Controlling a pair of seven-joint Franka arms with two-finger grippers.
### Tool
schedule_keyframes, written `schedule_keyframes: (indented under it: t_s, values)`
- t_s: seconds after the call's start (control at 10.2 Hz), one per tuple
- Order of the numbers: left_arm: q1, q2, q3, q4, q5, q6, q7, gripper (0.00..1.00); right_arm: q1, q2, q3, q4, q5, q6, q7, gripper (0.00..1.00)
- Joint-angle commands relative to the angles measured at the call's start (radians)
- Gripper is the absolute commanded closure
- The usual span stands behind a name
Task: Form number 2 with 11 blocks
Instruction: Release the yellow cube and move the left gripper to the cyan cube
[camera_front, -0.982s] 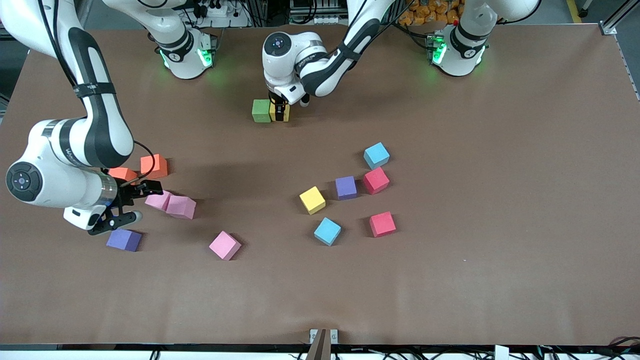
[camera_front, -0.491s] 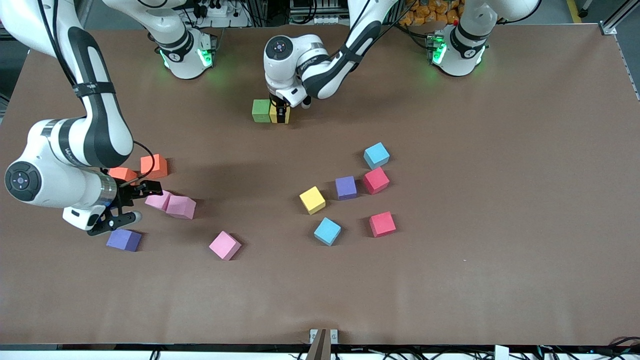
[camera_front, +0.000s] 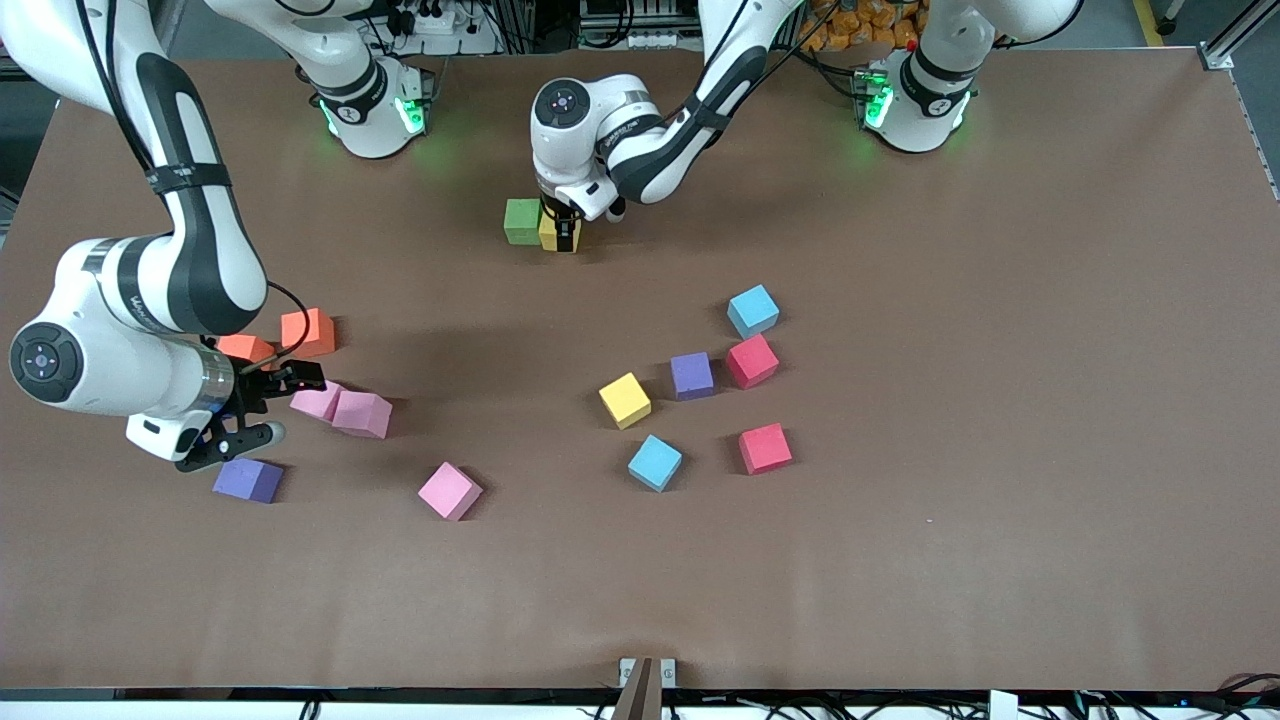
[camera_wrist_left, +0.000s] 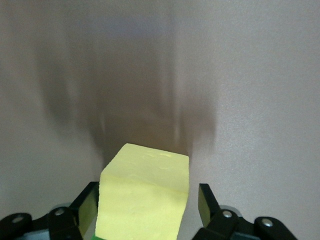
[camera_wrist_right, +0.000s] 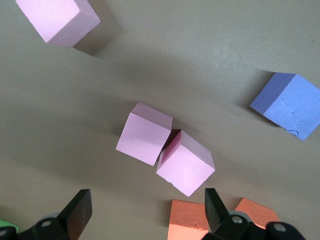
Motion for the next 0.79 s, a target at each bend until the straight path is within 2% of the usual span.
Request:
schedule_keyframes:
  t_s: [0.0, 0.69]
  values:
    - [-0.016, -0.005, -0.011, 0.014, 0.003, -0.016, -0.127, 0.13, 0.002, -0.007, 0.0, 0.001, 0.0, -0.006, -0.014, 0.0]
    - [-0.019, -0.03, -0.022, 0.008, 0.006, -0.048, -0.118, 0.13, 0.005, -0.007, 0.0, 0.004, 0.0, -0.005, -0.013, 0.0]
